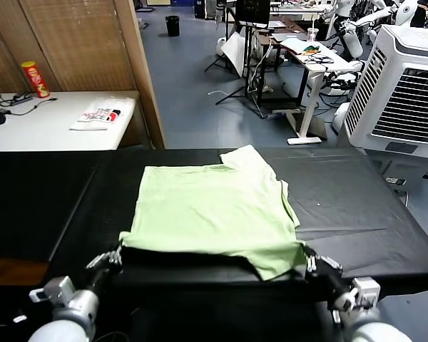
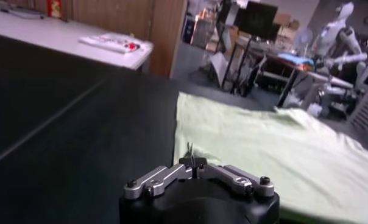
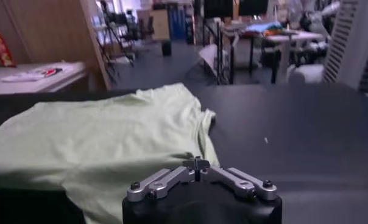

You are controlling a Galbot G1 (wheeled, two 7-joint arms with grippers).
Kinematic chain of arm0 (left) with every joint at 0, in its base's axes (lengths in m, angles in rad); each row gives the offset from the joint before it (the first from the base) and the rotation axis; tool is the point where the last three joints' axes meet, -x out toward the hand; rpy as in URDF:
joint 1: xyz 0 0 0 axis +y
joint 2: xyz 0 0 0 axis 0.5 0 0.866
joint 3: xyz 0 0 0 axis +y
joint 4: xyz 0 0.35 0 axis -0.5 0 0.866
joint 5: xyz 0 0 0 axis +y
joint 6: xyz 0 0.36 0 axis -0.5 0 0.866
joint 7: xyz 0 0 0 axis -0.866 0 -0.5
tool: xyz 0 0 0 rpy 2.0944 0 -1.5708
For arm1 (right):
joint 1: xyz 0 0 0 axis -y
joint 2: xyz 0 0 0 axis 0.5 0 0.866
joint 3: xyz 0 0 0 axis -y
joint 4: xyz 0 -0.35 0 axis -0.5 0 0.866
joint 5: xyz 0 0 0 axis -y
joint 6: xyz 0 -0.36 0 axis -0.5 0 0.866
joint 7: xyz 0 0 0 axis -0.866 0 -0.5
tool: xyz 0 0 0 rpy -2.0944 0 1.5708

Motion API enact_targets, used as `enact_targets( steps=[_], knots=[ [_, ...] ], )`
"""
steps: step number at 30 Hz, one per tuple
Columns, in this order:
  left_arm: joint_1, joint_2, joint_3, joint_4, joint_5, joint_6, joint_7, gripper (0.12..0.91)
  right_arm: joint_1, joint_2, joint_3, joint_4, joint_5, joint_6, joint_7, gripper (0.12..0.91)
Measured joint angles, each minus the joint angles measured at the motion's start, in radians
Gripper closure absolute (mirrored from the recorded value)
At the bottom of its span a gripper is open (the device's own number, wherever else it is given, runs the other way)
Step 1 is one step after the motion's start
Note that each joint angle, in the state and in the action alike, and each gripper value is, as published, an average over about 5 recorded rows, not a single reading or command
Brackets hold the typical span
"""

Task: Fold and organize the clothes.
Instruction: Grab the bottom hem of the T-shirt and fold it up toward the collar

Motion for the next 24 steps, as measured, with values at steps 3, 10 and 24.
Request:
enact_targets(
  steps=[3,10,24],
  knots=[
    [-0.033,0.001,0.013,0.030,0.020,-0.005,0.002,0.904,0.064,-0.010,-0.038,-0.063,-0.015,0.010,-0.006,0.903],
    [-0.091,0.003,0.046,0.106,0.076,-0.017,0.003,0.904,0.185,-0.015,-0.117,-0.200,-0.028,0.038,-0.036,0.903],
    [-0.120,-0.001,0.054,0.155,0.118,-0.039,-0.003,0.568,0.149,-0.033,-0.091,-0.149,-0.050,0.050,-0.072,0.284]
  ],
)
